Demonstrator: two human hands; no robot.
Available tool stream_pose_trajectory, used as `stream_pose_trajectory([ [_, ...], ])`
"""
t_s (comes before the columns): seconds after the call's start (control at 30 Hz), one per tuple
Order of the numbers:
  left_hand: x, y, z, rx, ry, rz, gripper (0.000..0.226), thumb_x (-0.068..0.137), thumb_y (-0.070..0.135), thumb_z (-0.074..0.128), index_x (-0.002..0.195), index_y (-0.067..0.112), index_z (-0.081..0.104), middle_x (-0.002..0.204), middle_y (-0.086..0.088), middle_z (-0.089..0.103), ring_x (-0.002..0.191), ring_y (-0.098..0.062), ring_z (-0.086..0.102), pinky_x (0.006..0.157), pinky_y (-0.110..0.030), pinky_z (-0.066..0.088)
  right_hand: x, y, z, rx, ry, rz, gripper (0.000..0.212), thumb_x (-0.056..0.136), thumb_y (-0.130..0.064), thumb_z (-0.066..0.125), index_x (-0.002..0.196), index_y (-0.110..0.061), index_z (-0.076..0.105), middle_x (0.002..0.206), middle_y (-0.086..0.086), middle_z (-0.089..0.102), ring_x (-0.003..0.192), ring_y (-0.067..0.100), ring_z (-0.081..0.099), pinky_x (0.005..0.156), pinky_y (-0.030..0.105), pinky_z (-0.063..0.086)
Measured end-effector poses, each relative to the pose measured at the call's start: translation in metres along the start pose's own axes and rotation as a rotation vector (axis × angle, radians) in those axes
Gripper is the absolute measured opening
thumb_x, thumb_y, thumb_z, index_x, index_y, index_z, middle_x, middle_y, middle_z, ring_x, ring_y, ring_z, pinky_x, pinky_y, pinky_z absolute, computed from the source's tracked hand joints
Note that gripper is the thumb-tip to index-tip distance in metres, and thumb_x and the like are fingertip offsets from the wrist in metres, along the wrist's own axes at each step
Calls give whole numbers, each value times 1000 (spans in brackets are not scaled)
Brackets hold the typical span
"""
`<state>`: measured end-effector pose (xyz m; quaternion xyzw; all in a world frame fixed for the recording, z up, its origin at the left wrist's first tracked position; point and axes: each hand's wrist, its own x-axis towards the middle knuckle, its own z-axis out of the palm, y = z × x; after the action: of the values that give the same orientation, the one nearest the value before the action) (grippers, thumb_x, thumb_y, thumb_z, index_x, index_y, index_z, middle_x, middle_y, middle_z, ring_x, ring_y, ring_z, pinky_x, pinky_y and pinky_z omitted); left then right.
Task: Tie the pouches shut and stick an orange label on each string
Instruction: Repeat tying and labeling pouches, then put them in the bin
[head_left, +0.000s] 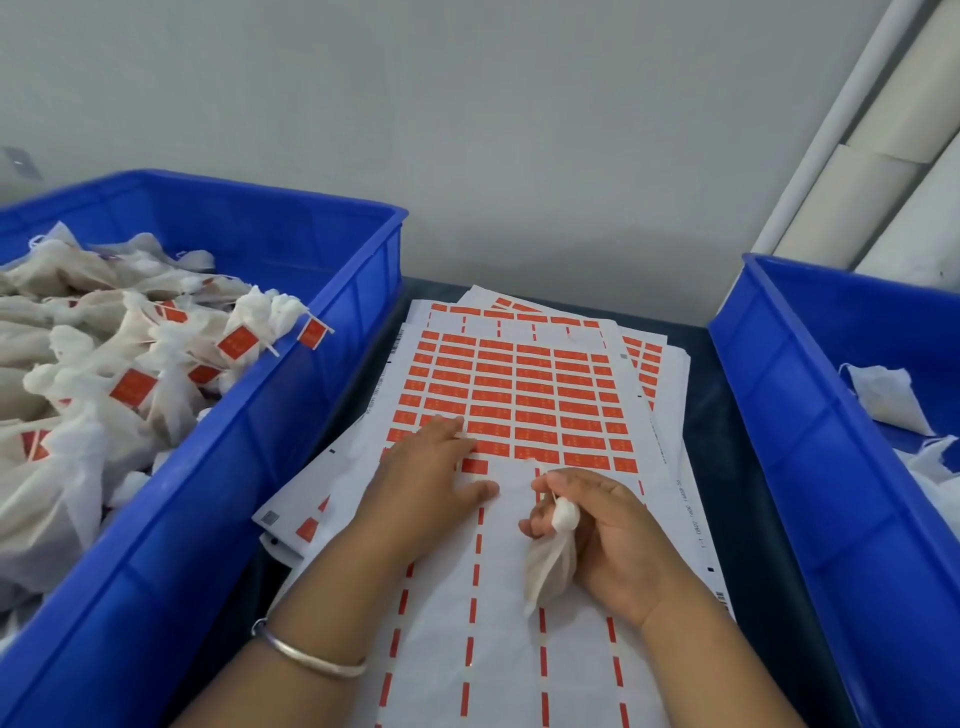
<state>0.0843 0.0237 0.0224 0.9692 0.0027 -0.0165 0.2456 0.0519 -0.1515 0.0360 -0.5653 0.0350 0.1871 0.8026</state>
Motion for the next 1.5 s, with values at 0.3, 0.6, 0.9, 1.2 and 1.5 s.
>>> stream_pose_trajectory([
  [0.3, 2, -1, 4, 197, -89, 39, 68, 87, 62, 41, 146, 35, 22, 154, 13, 16, 144, -15, 11, 114, -43, 11, 1, 2, 0, 23, 27, 6, 17, 68, -30, 71, 82, -21, 78, 76, 6, 70, 60, 17, 66, 71, 35, 54],
  [0.6, 1, 1, 3, 255, -47, 82, 57, 89, 59, 41, 140, 35, 38, 150, 13, 29, 140, -15, 24, 112, -39, 21, 3, 2, -1, 14, 26, 16, 17, 70, -30, 69, 79, -18, 78, 75, 5, 70, 60, 16, 65, 70, 35, 56],
  [0.9, -1, 1, 4, -3, 9, -83, 38, 85, 54, 55, 121, 41, 59, 146, 11, 37, 129, -21, 44, 103, -38, 38, 3, 2, 1, -2, 16, 3, 17, 68, -30, 69, 77, -19, 78, 72, 2, 69, 59, 14, 65, 68, 32, 54],
  [1.2, 0, 3, 7, -59, 68, -115, 36, 87, 50, 55, 119, 37, 62, 144, 10, 42, 126, -18, 47, 103, -39, 39, 2, 2, 2, 3, 31, -2, 17, 66, -31, 70, 77, -20, 78, 73, 3, 69, 61, 15, 66, 69, 34, 54],
  [1.5, 1, 0, 14, -176, 206, -122, 19, 88, 38, 57, 99, 30, 71, 119, 11, 63, 96, -9, 61, 85, -25, 48, -3, -4, 5, 2, 38, -97, 14, 63, -20, 70, 75, -20, 78, 84, -1, 74, 71, 12, 69, 69, 26, 56],
])
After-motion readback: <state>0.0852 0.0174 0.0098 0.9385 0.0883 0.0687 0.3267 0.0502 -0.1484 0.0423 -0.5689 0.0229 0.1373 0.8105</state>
